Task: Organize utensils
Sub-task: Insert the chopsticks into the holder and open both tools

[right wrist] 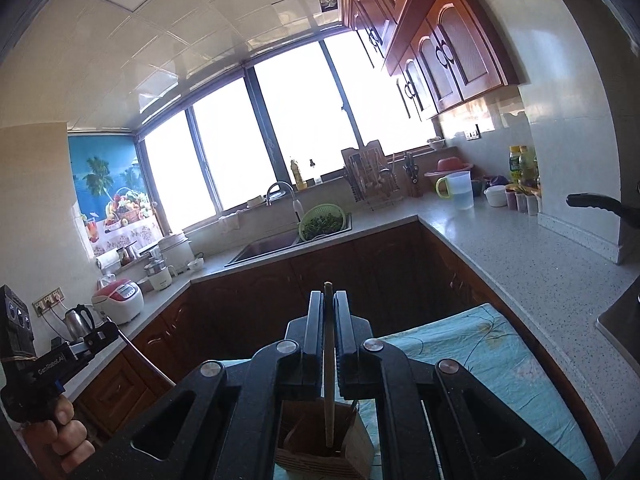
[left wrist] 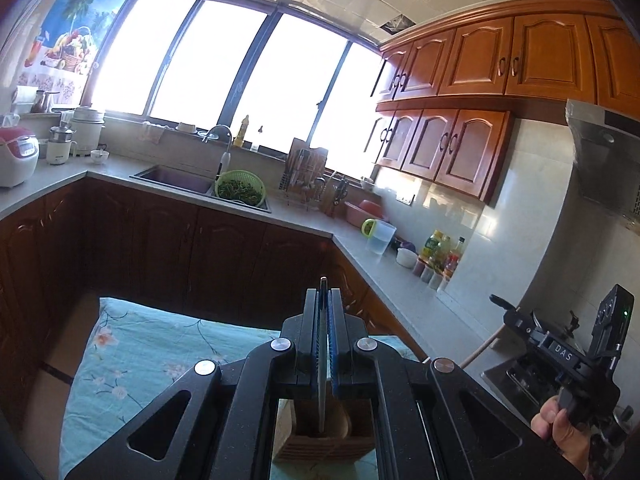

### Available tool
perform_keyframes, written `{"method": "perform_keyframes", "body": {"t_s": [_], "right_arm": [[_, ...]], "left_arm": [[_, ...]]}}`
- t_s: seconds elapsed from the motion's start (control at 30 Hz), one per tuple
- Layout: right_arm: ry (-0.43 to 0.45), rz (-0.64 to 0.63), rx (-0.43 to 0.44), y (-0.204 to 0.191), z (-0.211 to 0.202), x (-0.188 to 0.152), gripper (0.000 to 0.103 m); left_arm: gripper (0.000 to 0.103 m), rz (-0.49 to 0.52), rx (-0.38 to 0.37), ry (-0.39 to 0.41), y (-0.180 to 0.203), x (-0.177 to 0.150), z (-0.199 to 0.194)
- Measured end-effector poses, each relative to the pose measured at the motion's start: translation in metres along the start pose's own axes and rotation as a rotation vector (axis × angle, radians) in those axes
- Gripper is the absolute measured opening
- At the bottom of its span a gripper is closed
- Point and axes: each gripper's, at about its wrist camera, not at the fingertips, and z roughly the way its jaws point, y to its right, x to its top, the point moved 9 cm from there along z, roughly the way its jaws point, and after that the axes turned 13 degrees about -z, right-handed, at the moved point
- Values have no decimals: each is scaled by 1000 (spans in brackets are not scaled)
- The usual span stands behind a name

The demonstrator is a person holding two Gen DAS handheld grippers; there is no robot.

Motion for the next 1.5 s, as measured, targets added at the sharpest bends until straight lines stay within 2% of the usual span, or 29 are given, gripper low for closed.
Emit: {"method": "perform_keyframes", "body": {"t_s": [0.23, 0.5, 0.67, 1.03, 1.1, 1.17, 1.2, 1.23, 1.27, 1.3, 1.33, 1.4, 1.43, 1.5], "right_arm": [[-61, 44, 0, 9, 40, -50, 5], [-137, 87, -4, 17, 66, -93, 5], [-154, 74, -8, 12, 70, -96, 5], [-167, 88, -5, 17, 73, -94, 5], [-172, 92, 0, 17, 73, -94, 10], [-184, 96, 9, 16, 74, -95, 11], [-186, 103, 15, 15, 74, -95, 15], [-185, 110, 19, 16, 73, -94, 19], [-177, 119, 25, 16, 71, -93, 36], [-163, 128, 33, 17, 67, -91, 56], [-142, 136, 37, 18, 61, -88, 63], [-95, 143, 36, 19, 48, -80, 74], [-75, 146, 39, 20, 42, -76, 83], [-39, 155, 47, 20, 28, -70, 91]], "left_arm": [[1, -62, 70, -48, -33, -36, 67], [2, -69, 112, -105, -40, -61, 111], [2, -54, 116, -134, -34, -63, 125], [3, -25, 132, -135, -33, -52, 123], [3, -22, 131, -140, -33, -53, 124], [3, -22, 133, -146, -34, -53, 122], [5, -23, 137, -150, -36, -53, 119], [12, -28, 138, -152, -36, -52, 117], [25, -36, 132, -150, -35, -51, 113], [30, -44, 124, -138, -35, -51, 107], [40, -49, 117, -125, -35, -48, 100], [53, -50, 120, -101, -37, -48, 85], [63, -52, 129, -92, -39, -48, 79], [72, -59, 134, -67, -43, -48, 63]]}}
